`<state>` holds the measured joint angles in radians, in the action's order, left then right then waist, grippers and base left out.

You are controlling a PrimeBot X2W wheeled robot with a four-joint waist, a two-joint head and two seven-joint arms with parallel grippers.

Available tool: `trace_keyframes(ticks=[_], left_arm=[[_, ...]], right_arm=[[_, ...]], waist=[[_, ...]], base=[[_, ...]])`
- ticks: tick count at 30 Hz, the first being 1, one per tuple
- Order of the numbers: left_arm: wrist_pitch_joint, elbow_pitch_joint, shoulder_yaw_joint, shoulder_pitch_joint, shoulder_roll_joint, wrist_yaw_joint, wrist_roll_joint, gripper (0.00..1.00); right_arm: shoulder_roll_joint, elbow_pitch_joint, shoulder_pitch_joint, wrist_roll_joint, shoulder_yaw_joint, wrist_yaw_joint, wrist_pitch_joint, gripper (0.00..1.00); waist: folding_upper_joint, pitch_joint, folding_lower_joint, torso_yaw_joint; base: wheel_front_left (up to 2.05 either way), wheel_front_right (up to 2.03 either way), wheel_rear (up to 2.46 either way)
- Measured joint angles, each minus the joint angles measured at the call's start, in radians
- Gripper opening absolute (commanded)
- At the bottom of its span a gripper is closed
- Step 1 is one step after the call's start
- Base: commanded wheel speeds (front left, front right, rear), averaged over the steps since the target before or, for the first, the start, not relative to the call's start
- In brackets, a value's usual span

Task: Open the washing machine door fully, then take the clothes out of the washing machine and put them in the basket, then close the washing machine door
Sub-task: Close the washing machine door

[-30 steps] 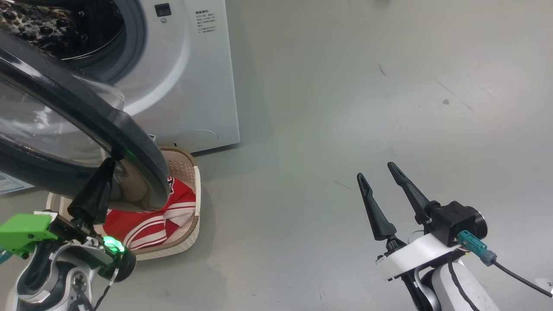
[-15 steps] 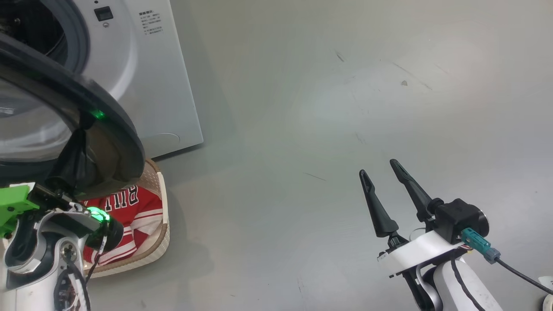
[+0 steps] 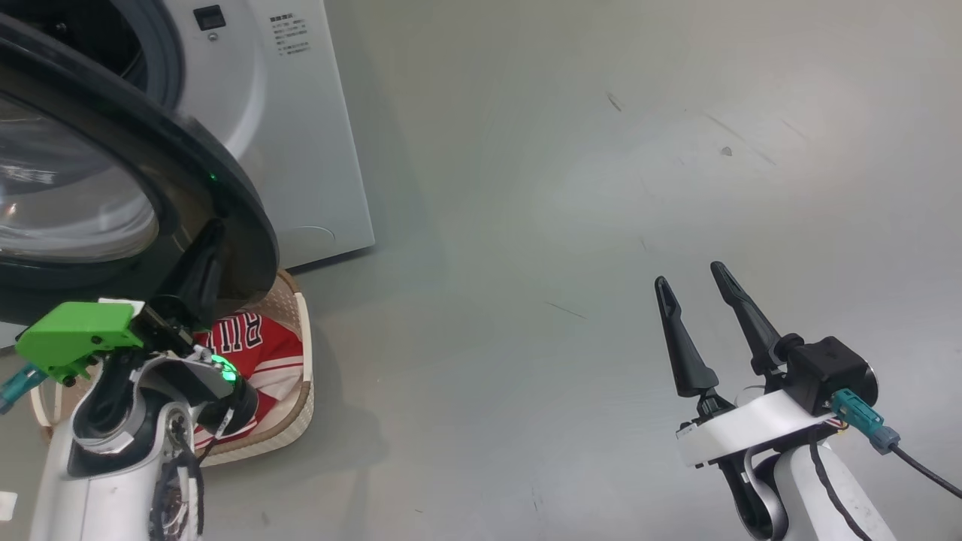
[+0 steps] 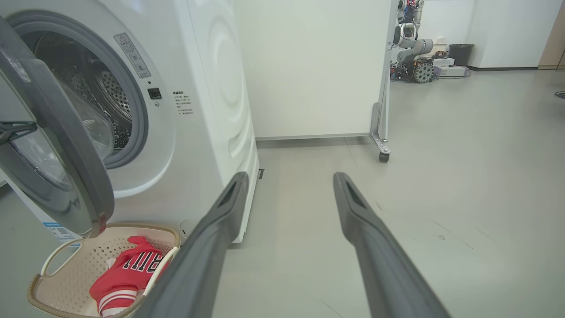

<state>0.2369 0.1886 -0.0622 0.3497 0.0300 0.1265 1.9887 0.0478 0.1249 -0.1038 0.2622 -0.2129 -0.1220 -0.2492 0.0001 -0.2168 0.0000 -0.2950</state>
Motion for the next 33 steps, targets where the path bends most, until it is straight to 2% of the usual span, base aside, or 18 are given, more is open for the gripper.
trace_keyframes(ticks=[4, 7, 13, 17, 21, 22, 23, 29, 33], left_arm=[[0.025, 0.002, 0.072, -0.005, 0.006, -0.002, -0.058, 0.00], [0.046, -0.009, 0.132, -0.019, 0.017, -0.020, -0.117, 0.00], [0.082, -0.026, 0.277, -0.092, 0.111, -0.079, -0.311, 0.00], [0.077, -0.026, 0.323, -0.155, 0.139, -0.117, -0.403, 0.00], [0.022, -0.039, 0.336, -0.187, 0.174, -0.165, -0.505, 0.00], [-0.016, -0.043, 0.337, -0.201, 0.190, -0.185, -0.561, 0.00], [-0.016, -0.043, 0.337, -0.201, 0.190, -0.185, -0.561, 0.00], [-0.140, -0.052, 0.371, -0.251, 0.268, -0.213, -0.798, 0.00], [-0.250, -0.049, 0.378, -0.283, 0.279, -0.215, -0.923, 0.00]], right_arm=[[0.000, -0.002, 0.001, -0.002, 0.004, 0.000, 0.000, 1.00], [0.000, -0.004, 0.002, -0.004, 0.008, 0.000, 0.000, 1.00], [0.000, -0.006, 0.013, -0.011, 0.007, 0.000, 0.000, 1.00], [0.000, -0.006, 0.023, -0.018, 0.007, 0.000, 0.000, 1.00], [0.000, -0.012, 0.038, -0.020, 0.006, 0.000, 0.000, 1.00], [0.000, -0.016, 0.039, -0.023, 0.006, 0.000, 0.000, 1.00], [0.000, -0.016, 0.039, -0.023, 0.006, 0.000, 0.000, 1.00], [0.000, -0.018, 0.056, -0.025, 0.001, 0.000, 0.000, 1.00], [0.000, -0.018, 0.064, -0.025, 0.001, 0.000, 0.000, 1.00]], waist=[[0.0000, 0.010, 0.0000, 0.034], [-0.0001, 0.020, 0.0000, 0.064], [0.0000, 0.044, 0.0000, 0.131], [-0.0001, 0.065, 0.0000, 0.178], [0.0000, 0.085, 0.0000, 0.223], [0.0000, 0.094, 0.0000, 0.245], [0.0000, 0.094, 0.0000, 0.245], [-0.0001, 0.123, 0.0000, 0.299], [-0.0001, 0.143, 0.0000, 0.325]], base=[[0.00, 0.00, 0.00], [0.00, 0.00, 0.00], [0.00, 0.00, 0.00], [0.00, 0.00, 0.00], [0.00, 0.00, 0.00], [0.00, 0.00, 0.00], [0.00, 0.00, 0.00], [0.00, 0.00, 0.00], [0.00, 0.00, 0.00]])
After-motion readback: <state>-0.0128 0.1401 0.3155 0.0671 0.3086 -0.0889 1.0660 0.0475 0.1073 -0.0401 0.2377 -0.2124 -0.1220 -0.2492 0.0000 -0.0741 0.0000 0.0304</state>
